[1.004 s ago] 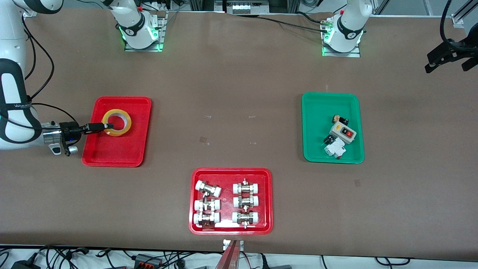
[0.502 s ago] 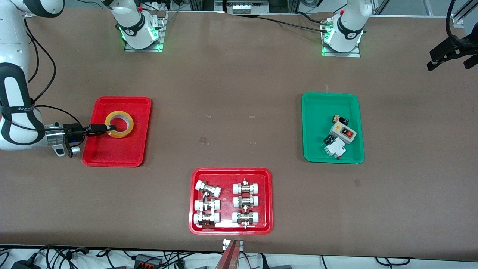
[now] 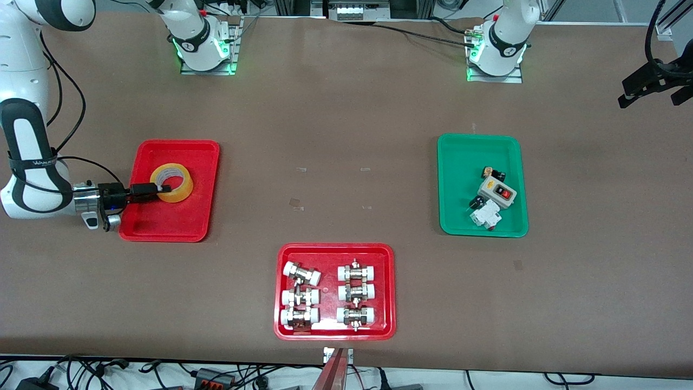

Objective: Left arm passes tape to right arm into tray
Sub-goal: 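Lower the tape roll into the empty red tray with the right gripper, then open the right gripper and release the tape roll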

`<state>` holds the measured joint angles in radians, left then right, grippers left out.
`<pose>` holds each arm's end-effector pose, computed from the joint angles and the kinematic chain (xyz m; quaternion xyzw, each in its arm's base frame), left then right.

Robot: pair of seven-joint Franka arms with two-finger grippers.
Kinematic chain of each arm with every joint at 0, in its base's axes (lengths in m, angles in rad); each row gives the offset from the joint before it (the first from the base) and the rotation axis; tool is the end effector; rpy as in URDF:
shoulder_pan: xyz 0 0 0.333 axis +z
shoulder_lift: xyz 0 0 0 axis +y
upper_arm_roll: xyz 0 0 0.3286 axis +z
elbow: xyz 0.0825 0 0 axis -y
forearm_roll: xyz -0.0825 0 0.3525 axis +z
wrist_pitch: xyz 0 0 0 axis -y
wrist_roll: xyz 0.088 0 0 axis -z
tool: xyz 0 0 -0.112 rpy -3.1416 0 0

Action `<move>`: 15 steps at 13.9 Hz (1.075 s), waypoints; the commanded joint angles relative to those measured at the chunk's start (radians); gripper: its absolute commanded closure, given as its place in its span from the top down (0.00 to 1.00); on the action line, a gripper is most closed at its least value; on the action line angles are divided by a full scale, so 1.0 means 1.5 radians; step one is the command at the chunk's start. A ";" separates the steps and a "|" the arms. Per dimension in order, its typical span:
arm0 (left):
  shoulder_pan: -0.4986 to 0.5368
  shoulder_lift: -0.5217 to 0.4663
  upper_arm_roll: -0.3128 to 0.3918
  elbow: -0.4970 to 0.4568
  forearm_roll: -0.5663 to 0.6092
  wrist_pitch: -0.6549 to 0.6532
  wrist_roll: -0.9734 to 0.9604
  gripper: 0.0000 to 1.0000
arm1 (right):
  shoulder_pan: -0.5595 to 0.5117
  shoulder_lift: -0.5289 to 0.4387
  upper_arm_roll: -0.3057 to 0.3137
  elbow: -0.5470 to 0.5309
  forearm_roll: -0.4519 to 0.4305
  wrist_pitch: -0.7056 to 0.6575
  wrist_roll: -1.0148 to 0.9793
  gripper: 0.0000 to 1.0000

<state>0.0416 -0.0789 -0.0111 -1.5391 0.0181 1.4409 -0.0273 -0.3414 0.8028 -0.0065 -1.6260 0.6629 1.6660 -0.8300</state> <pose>0.4831 0.0167 0.6743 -0.9995 -0.0300 0.0097 0.0094 0.5757 -0.1409 0.1614 -0.8887 -0.0648 0.1333 0.4339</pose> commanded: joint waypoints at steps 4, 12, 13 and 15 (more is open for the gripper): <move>0.004 0.010 0.000 0.026 -0.010 -0.014 0.017 1.00 | 0.036 -0.043 0.000 0.020 -0.065 0.061 -0.006 1.00; 0.005 0.010 0.002 0.025 -0.011 -0.012 0.017 1.00 | 0.067 -0.105 -0.004 0.031 -0.129 0.066 0.002 1.00; 0.005 0.010 0.002 0.025 -0.011 -0.012 0.017 1.00 | 0.074 -0.121 -0.004 0.036 -0.162 0.070 0.023 1.00; 0.006 0.010 0.002 0.027 -0.013 -0.012 0.016 1.00 | 0.085 -0.149 -0.002 0.053 -0.219 0.069 0.103 1.00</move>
<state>0.0438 -0.0788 -0.0106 -1.5330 0.0181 1.4409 -0.0268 -0.2386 0.6413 -0.0052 -1.5512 0.4031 1.7670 -0.7654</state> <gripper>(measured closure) 0.000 0.000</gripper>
